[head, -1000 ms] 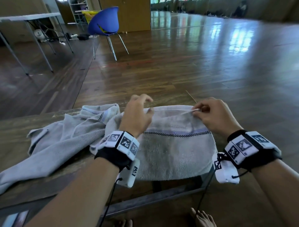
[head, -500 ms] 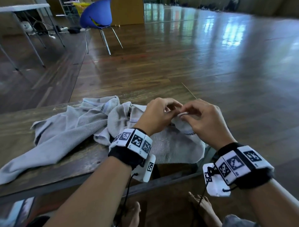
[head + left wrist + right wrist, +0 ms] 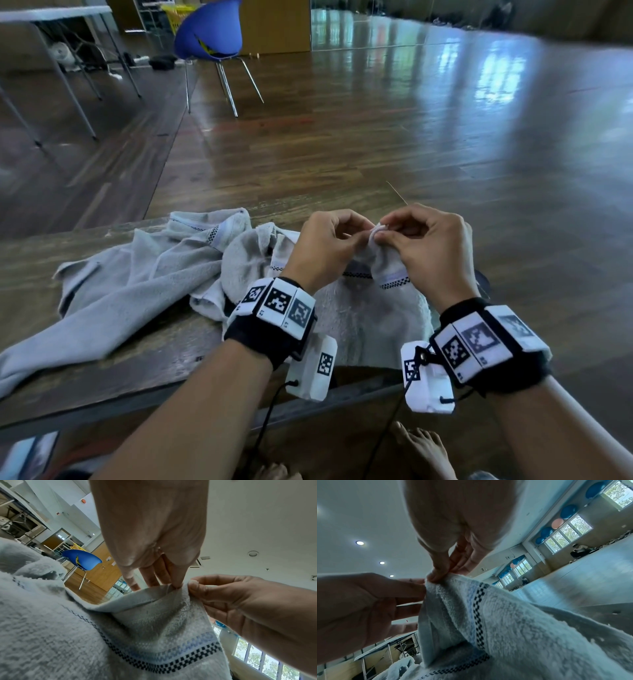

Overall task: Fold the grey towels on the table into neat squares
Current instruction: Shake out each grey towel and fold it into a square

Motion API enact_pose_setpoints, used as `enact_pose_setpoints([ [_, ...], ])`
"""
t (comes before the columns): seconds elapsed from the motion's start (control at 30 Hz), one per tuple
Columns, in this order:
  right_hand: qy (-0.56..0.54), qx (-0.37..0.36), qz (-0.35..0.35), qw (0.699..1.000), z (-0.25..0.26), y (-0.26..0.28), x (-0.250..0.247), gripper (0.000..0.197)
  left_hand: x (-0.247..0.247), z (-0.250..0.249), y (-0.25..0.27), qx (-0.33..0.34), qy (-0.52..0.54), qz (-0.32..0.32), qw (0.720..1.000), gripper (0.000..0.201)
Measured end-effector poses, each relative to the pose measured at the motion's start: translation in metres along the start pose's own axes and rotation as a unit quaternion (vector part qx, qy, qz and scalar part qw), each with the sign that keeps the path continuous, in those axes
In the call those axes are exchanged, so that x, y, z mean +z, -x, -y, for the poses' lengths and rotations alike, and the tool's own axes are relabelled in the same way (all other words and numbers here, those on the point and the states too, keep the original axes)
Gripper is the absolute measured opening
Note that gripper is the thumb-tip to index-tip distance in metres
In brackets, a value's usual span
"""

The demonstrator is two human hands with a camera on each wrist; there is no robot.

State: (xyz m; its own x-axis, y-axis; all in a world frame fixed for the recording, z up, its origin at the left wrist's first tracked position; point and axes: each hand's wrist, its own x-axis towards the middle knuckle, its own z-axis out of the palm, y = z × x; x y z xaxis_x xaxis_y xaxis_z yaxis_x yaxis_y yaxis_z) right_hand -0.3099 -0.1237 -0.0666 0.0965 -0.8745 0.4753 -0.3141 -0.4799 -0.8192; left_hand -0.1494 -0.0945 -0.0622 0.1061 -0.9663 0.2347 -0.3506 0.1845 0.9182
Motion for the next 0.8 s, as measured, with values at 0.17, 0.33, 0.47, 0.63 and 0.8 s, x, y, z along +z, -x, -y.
enact_pose_setpoints([
  [0.17, 0.002, 0.012, 0.011, 1.0, -0.003, -0.001, 0.0, 0.024, -0.001, 0.005, 0.001, -0.009, 0.006, 0.012, 1.0, 0.006],
  [0.33, 0.004, 0.025, 0.033, 0.999, -0.009, -0.001, 0.0, 0.025, -0.002, 0.007, 0.004, -0.009, 0.029, 0.023, 0.999, 0.005],
  [0.47, 0.045, 0.012, 0.061, 0.997, -0.011, 0.0, -0.001, 0.019, -0.002, 0.006, 0.006, 0.003, 0.001, 0.031, 1.0, 0.008],
  [0.63, 0.066, 0.0, 0.036, 0.997, -0.013, -0.004, 0.001, 0.017, -0.003, 0.002, 0.006, 0.082, -0.116, -0.012, 0.99, 0.007],
  [0.8, 0.045, -0.031, 0.082, 0.995, -0.007, -0.003, 0.0, 0.017, -0.005, 0.011, 0.008, 0.081, -0.186, 0.018, 0.979, 0.018],
])
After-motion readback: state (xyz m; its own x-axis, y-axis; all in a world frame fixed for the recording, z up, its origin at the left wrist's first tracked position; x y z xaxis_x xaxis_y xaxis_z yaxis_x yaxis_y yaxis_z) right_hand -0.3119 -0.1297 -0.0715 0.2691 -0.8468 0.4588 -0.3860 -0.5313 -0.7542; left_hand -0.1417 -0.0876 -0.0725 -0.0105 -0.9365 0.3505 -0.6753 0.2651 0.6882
